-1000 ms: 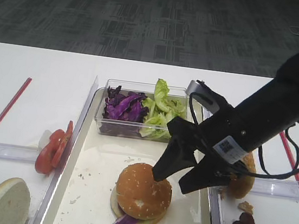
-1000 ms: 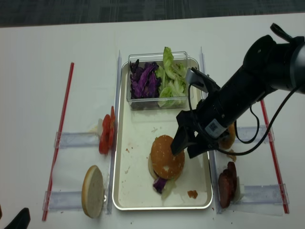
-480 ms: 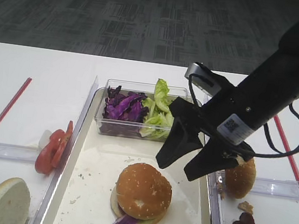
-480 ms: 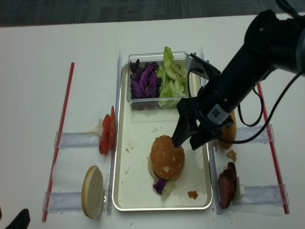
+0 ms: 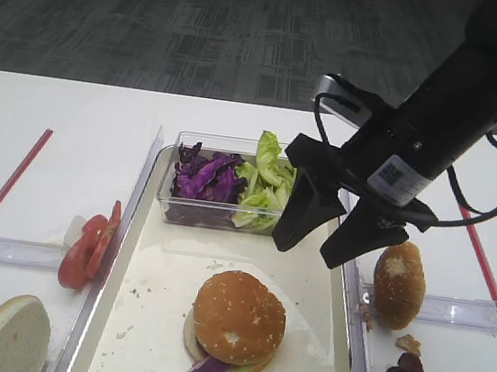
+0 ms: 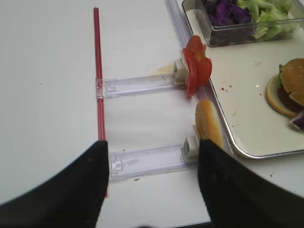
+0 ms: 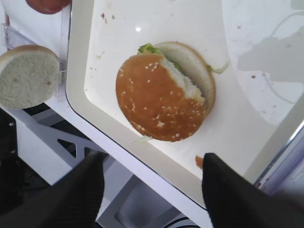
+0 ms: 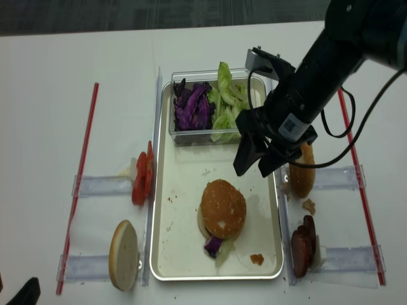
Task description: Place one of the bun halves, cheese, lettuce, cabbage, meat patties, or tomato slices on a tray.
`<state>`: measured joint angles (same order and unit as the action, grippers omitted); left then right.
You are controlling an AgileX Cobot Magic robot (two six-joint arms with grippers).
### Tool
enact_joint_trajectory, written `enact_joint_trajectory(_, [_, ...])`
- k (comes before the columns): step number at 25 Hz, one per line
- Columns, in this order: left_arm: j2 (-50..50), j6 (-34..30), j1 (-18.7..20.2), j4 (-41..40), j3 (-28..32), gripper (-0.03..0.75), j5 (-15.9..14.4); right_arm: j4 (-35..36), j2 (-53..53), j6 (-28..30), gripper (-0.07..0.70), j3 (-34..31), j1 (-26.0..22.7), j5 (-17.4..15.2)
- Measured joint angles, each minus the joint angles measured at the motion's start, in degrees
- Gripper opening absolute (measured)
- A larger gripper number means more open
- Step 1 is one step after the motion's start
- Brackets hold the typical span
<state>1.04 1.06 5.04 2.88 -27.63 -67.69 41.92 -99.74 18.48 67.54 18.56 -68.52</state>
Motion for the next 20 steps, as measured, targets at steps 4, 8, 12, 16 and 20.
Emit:
enact_joint_trajectory(4, [0.0,0.0,0.0,0.0,0.0,0.396,0.0,-3.9,0.0,-2.9,0.469,2.3,0.0,-0.3])
enact_joint_trajectory(8, [0.0,0.0,0.0,0.0,0.0,0.396,0.0,-7.0,0.2,-5.2,0.469,4.6,0.0,-0.6])
enact_joint_trajectory(12, [0.0,0.0,0.0,0.0,0.0,0.396,0.0,-10.2,0.2,-6.8,0.469,6.3,0.0,-0.7])
enact_joint_trajectory(16, [0.0,0.0,0.0,0.0,0.0,0.396,0.0,-13.8,0.2,-8.1,0.469,7.5,0.0,-0.9])
enact_joint_trajectory(20, [0.0,0.0,0.0,0.0,0.0,0.396,0.0,-18.1,0.2,-10.0,0.469,7.6,0.0,-1.0])
